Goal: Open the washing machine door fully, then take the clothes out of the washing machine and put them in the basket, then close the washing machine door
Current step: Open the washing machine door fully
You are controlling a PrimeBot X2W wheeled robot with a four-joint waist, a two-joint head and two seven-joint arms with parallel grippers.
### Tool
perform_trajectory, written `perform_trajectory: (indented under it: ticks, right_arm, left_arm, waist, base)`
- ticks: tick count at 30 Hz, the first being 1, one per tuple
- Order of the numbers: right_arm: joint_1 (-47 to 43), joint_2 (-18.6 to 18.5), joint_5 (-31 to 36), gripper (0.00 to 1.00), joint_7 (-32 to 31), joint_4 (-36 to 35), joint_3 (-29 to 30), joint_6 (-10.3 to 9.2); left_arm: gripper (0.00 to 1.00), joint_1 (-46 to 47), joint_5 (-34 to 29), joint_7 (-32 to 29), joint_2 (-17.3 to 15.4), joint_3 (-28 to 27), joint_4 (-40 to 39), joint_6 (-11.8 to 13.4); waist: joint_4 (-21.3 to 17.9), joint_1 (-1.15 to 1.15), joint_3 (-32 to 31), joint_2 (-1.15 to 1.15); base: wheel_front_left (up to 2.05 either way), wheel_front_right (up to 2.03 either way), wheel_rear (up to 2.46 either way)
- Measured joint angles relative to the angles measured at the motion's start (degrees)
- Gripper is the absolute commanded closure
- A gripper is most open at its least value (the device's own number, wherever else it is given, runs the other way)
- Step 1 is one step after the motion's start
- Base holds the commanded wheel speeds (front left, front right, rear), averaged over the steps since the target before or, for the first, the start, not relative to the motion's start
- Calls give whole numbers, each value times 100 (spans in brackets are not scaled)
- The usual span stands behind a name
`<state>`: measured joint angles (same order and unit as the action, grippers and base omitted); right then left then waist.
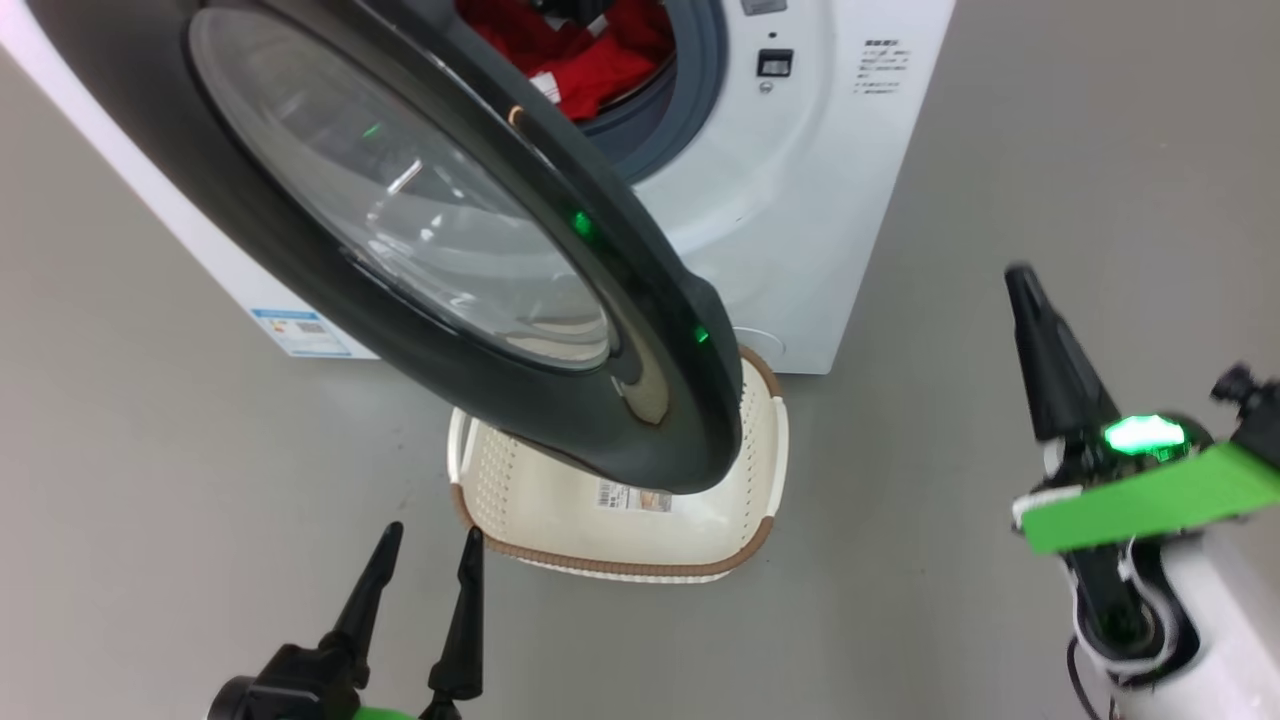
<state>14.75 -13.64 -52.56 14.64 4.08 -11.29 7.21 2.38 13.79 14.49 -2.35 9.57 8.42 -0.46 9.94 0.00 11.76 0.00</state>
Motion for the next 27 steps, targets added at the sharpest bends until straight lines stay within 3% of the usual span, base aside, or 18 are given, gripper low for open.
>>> perform_trajectory:
  ticks: [9, 13, 17, 27]
  right_arm:
    - [1126, -747, -2616, 100, -132, -131, -1192, -1]
    - [1564, -977, -3719, 100, -1085, -108, -1448, -1]
    - [1860, -982, -4487, 100, -2186, 90, -1410, -1]
    - [2084, -905, -5477, 100, -4746, 1024, -1104, -1]
  left_arm:
    - [0, 141, 146, 0, 0, 158, 2, 62]
    - [0, 191, 189, -1, 0, 220, 0, 103]
    - [0, 258, 223, 0, 2, 307, -5, 121]
    - [0, 275, 323, 0, 3, 537, -7, 191]
  waist:
    - [275, 0, 165, 0]
    - [374, 0, 264, 0]
    - [461, 0, 350, 0]
    - [679, 0, 486, 0]
  base:
    - [0, 0, 0]
    - [0, 0, 0]
    - [0, 0, 0]
    - [0, 0, 0]
